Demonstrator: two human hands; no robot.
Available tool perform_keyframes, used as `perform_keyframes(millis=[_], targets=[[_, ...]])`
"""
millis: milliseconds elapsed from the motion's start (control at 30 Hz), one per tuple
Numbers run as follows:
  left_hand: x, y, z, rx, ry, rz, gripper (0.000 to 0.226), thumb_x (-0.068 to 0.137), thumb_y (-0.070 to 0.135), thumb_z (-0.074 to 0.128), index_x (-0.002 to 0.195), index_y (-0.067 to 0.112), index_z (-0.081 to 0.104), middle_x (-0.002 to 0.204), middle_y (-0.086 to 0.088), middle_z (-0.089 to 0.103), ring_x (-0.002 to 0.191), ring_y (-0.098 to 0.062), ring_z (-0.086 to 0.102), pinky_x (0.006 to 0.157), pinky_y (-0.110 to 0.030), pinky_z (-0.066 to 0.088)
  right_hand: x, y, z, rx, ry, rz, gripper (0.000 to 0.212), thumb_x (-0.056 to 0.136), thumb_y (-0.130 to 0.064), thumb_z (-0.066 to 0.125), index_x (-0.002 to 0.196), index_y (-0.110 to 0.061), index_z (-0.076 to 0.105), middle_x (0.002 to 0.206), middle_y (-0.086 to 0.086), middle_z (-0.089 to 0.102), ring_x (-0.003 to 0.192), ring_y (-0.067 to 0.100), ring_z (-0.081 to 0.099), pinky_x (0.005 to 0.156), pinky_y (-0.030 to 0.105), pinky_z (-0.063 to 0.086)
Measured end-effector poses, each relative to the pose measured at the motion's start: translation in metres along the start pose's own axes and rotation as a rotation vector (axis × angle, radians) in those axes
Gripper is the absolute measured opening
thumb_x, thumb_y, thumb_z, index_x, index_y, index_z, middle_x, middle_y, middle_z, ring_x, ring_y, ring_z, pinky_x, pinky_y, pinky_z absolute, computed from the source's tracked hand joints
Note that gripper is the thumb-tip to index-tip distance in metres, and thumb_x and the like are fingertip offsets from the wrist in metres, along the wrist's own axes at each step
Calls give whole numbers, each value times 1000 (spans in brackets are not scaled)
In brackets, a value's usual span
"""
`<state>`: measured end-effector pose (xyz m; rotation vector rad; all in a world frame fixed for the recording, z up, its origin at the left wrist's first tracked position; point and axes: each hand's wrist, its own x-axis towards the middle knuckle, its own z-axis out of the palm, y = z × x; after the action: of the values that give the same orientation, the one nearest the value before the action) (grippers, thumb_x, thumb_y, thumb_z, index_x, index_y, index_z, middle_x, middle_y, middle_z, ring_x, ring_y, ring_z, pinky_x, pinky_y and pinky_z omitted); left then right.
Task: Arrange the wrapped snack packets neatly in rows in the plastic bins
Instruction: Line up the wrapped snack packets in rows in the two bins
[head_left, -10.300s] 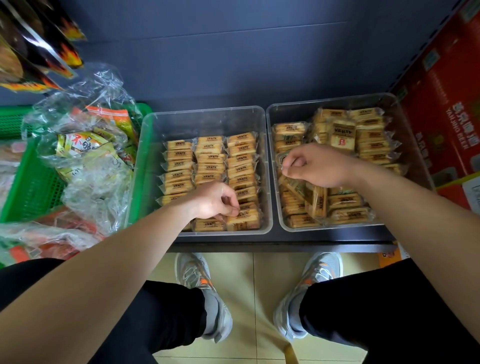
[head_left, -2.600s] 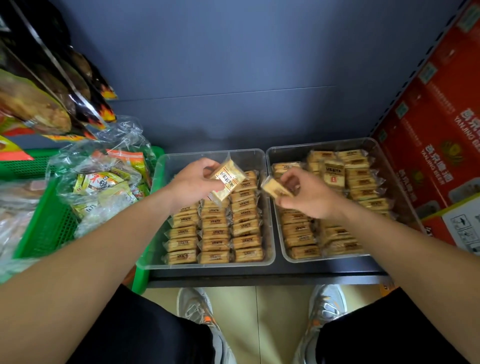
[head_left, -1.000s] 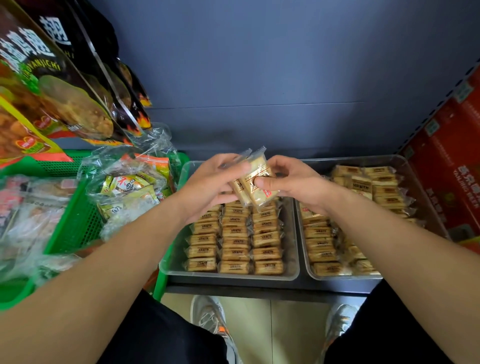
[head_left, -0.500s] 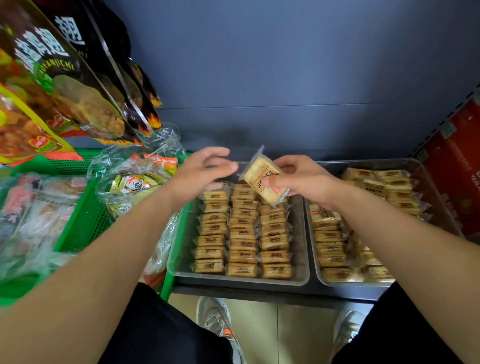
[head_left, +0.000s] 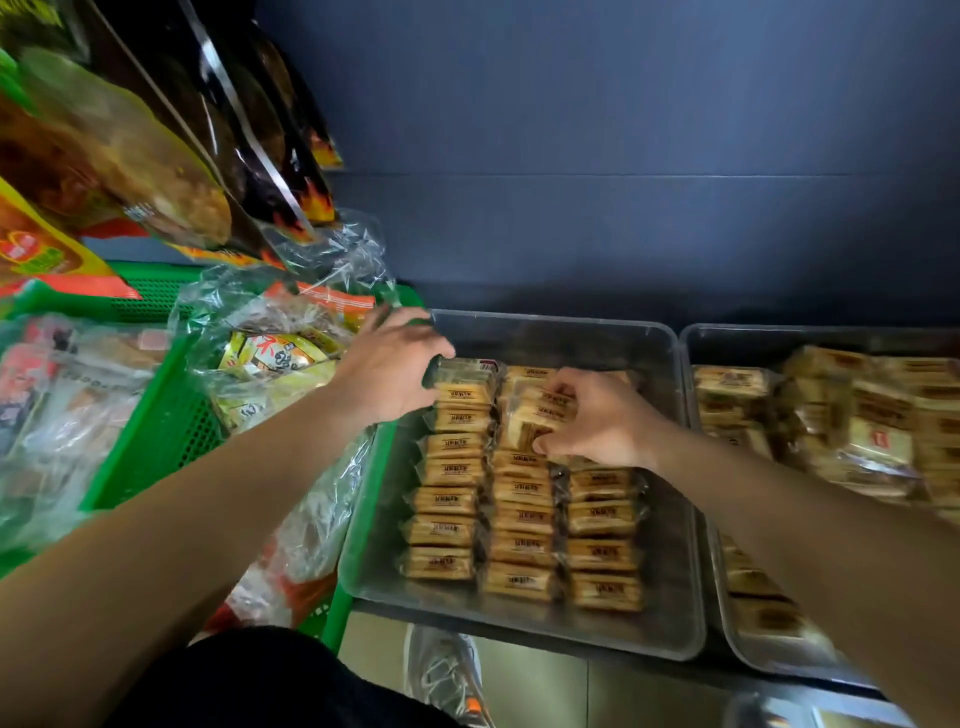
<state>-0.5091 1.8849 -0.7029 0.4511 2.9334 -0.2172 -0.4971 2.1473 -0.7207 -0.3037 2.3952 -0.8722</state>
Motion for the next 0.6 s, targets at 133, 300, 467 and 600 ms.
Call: perform_keyframes(millis=[133, 300, 467, 600], targets=[[9, 9, 8, 40, -21, 27, 59, 78, 59, 74, 132, 37, 60, 139, 15, 59, 143, -25, 24, 122, -54, 6, 9, 5, 3, 19, -1, -9, 65, 72, -35, 88, 128, -34, 56, 109, -13, 63, 101, 10, 61, 89, 35, 56], [9, 10, 12, -2, -7, -9, 55, 78, 56, 76, 129, 36, 65, 134, 18, 62, 146, -26, 18, 121, -52, 8, 13, 6, 1, 24, 7, -18, 62, 73, -36, 88, 127, -35, 57, 111, -13, 65, 105, 11, 61, 94, 41, 55], [6, 10, 15, -114, 52, -96, 44, 86, 42, 76, 128, 34, 67, 134, 9, 64, 148, -25, 17, 117, -48, 21, 13, 5, 6, -5, 32, -43, 69, 71, -36, 90, 131, -30, 57, 114, -11, 64, 106, 13, 61, 94, 41, 55], [4, 15, 11, -309, 132, -204, 31, 93, 31, 71, 124, 28, 71, 141, -2, 55, 147, -23, 21, 118, -41, 21, 14, 3, 7, 0, 29, -80, 76, 71, -32, 90, 138, -30, 54, 126, -10, 59, 115, 14, 58, 101, 41, 52]])
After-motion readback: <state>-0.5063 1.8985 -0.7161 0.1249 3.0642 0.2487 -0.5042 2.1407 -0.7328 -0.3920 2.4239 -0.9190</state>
